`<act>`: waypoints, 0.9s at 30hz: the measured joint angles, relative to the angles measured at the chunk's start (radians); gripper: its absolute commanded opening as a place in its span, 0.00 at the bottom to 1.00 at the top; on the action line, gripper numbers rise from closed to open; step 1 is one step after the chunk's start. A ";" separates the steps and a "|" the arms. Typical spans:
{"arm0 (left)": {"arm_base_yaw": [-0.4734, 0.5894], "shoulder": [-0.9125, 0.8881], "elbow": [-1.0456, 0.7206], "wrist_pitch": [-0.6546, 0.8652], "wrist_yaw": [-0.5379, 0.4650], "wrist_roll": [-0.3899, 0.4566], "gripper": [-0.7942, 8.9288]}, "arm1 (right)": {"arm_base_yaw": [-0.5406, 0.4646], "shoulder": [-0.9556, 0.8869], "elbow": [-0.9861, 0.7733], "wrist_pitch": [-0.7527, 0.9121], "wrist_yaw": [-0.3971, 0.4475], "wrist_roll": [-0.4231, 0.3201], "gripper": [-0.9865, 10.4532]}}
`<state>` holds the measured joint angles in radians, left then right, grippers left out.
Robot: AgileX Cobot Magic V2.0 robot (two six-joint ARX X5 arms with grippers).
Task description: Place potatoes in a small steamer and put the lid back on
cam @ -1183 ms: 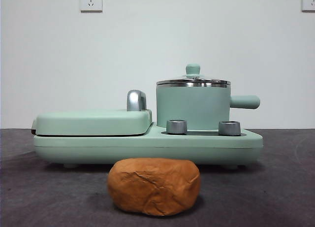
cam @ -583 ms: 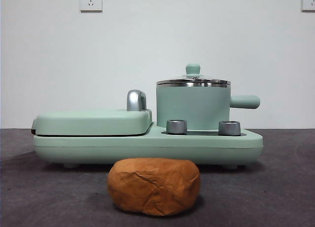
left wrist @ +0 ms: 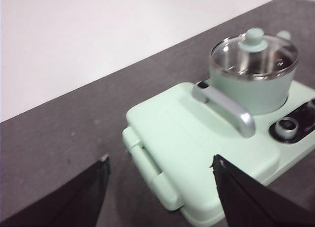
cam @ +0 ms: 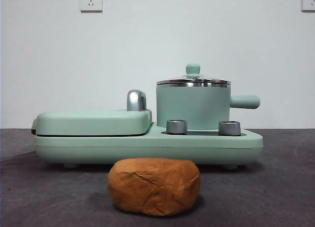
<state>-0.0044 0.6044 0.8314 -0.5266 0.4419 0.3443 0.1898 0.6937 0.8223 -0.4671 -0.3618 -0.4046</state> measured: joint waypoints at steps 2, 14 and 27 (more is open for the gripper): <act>-0.022 0.013 0.000 0.043 0.000 -0.022 0.43 | 0.000 0.000 0.000 0.000 0.000 0.012 0.43; -0.263 0.304 0.008 0.471 -0.053 -0.225 0.43 | 0.000 0.000 0.000 0.000 0.000 0.043 0.43; -0.469 0.817 0.336 0.565 -0.131 -0.243 0.43 | 0.000 0.000 0.000 0.000 0.000 0.046 0.43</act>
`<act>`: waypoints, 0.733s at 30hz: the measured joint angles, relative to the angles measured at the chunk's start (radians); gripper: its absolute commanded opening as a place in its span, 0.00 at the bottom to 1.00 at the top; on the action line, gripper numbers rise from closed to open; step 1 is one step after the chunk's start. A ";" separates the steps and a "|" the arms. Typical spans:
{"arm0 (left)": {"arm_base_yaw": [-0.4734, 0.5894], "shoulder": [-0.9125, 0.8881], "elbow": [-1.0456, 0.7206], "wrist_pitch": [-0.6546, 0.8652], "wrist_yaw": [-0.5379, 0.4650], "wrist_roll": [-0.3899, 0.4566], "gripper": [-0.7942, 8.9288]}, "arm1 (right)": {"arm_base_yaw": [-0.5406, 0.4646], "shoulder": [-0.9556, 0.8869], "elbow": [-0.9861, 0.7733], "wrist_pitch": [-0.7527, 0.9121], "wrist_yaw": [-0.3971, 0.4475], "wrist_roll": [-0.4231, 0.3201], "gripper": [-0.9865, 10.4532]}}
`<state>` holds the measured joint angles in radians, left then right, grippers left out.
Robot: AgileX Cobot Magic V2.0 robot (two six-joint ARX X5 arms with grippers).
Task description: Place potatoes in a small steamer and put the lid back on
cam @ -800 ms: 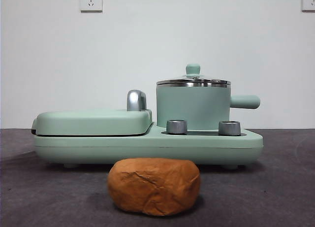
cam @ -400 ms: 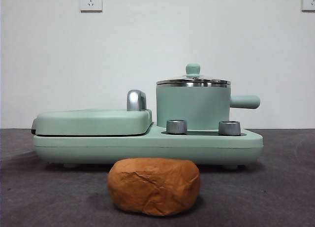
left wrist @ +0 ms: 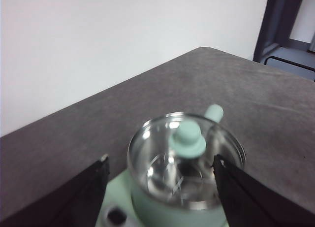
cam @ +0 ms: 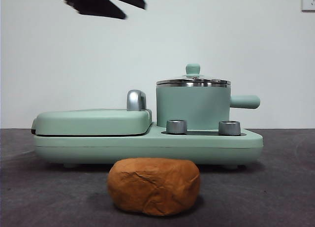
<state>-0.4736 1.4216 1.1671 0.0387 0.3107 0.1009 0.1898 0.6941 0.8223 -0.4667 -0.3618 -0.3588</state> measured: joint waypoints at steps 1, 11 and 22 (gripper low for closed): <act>-0.007 0.040 0.037 0.004 0.000 0.000 0.43 | 0.000 0.000 0.000 0.000 0.000 0.000 0.43; -0.050 0.304 0.177 0.195 -0.001 -0.052 0.43 | 0.000 0.000 0.000 0.000 0.002 0.000 0.43; -0.135 0.459 0.177 0.347 -0.001 -0.064 0.43 | 0.000 0.000 0.000 0.000 0.026 0.000 0.43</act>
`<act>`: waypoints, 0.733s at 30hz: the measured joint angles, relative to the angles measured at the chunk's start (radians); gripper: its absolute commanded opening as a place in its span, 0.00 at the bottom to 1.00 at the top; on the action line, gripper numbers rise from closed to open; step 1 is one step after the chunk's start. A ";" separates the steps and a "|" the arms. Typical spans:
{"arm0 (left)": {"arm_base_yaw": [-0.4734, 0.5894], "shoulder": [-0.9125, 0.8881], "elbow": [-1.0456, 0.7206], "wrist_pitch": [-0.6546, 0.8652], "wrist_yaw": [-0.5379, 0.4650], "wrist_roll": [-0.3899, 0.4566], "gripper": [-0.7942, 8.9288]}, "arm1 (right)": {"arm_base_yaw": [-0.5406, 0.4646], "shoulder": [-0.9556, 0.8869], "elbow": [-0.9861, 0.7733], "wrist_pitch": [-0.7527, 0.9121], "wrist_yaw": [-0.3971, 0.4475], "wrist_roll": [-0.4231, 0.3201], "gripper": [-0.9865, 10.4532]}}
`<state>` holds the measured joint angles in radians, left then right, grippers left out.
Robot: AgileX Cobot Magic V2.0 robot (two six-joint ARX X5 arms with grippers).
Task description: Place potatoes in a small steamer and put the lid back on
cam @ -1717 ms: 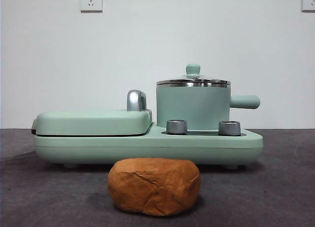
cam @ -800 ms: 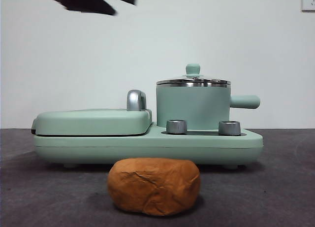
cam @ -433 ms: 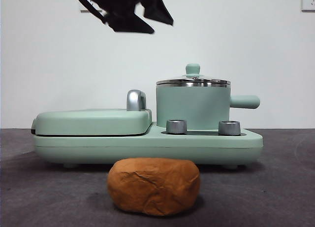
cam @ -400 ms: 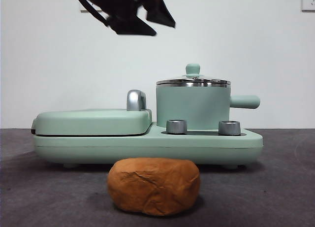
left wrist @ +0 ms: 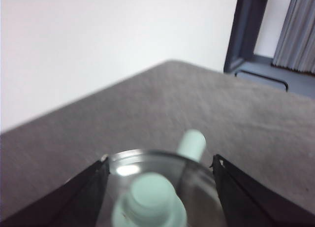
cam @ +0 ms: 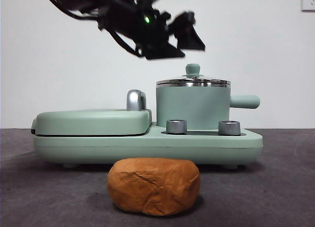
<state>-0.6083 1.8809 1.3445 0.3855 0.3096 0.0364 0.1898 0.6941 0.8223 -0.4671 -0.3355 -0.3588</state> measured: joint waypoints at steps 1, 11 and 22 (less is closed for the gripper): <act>-0.005 0.010 0.000 -0.001 -0.005 0.000 0.43 | 0.000 0.000 0.000 0.000 0.000 0.000 0.43; -0.014 0.036 0.001 0.056 -0.080 0.000 0.43 | 0.000 0.000 0.000 0.000 0.000 0.000 0.43; -0.014 0.071 0.010 0.070 -0.083 0.000 0.43 | 0.000 0.000 0.000 0.000 0.000 0.000 0.43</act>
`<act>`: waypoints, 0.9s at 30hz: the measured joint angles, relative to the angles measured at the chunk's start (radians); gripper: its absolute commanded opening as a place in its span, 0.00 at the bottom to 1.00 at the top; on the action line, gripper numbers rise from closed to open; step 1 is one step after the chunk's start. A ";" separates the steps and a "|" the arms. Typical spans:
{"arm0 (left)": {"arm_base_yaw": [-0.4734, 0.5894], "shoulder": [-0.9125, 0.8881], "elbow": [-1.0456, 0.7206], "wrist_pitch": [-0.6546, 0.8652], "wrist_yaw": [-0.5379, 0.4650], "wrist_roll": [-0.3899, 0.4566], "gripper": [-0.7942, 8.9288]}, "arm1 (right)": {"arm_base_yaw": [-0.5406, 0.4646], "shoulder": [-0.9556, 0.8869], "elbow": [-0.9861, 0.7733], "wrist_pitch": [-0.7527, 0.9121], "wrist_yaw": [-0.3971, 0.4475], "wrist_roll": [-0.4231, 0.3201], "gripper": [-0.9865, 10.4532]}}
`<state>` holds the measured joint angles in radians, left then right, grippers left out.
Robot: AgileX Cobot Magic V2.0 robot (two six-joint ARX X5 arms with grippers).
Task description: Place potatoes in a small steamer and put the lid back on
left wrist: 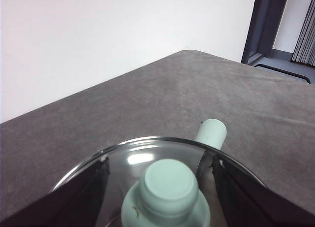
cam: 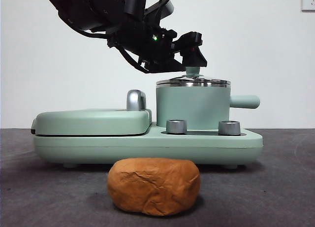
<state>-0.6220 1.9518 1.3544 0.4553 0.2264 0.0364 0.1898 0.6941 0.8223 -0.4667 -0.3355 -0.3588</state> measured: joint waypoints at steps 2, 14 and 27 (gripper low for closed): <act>0.001 0.005 0.000 0.007 0.000 0.000 0.43 | 0.000 0.000 0.000 0.000 0.000 0.000 0.43; 0.003 0.034 0.002 0.010 -0.002 0.000 0.30 | 0.000 0.000 0.000 0.000 0.000 0.000 0.43; 0.002 0.034 0.008 0.022 0.008 0.016 0.09 | 0.000 0.000 0.000 0.000 0.000 0.000 0.43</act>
<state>-0.6205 1.9858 1.3624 0.4774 0.2340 0.0521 0.1898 0.6941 0.8223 -0.4667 -0.3351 -0.3588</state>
